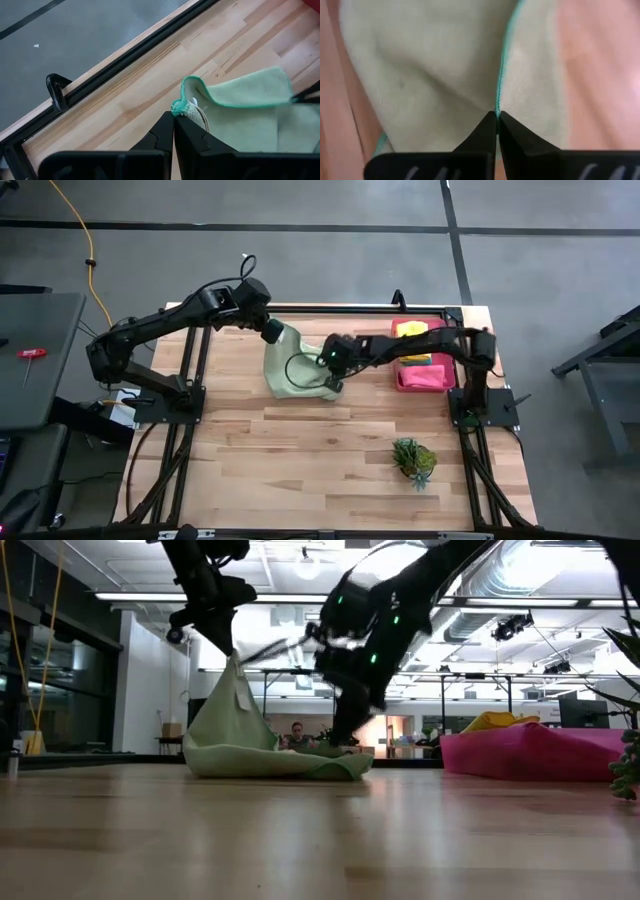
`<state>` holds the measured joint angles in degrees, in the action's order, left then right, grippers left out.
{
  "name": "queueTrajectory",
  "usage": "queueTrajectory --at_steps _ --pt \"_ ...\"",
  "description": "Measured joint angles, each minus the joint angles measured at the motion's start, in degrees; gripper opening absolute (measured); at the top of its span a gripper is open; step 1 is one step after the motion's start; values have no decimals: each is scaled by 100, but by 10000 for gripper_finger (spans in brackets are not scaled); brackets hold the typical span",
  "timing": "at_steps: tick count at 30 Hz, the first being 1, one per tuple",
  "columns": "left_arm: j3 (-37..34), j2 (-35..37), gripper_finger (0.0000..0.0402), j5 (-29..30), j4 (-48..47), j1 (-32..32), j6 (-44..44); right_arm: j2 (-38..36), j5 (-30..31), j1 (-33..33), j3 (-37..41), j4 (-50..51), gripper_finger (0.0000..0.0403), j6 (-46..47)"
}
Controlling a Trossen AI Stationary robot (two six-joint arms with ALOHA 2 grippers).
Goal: Fold microfiber towels
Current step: Fold the light green microfiber cloth
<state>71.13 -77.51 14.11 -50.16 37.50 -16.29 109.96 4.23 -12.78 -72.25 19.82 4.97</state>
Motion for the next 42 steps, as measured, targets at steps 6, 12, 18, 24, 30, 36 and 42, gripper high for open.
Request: queueTrajectory --at_steps 6,12,18,24,30,36,42 --pt "450 261 0 44 1 108 430 -1097 397 -364 0 262 1 -95" --pt "1226 333 0 388 -203 449 1129 -2187 569 -1089 0 493 0 -162" --pt "1971 327 0 544 -472 855 1501 -2865 640 -1729 -31 794 0 -352" --pt "2322 332 0 749 -420 1155 1895 -2801 584 -2080 -903 1127 0 -888" --pt "2322 327 0 1098 -94 1478 1998 -2314 238 -2454 -2265 1799 0 -1139" --pt "2322 327 0 1102 -353 1613 1942 -1941 -1 -2497 -3127 2588 0 -1298" --pt "2167 342 0 1096 -822 1568 1843 -1920 -21 -2427 -3193 3328 0 -1267"
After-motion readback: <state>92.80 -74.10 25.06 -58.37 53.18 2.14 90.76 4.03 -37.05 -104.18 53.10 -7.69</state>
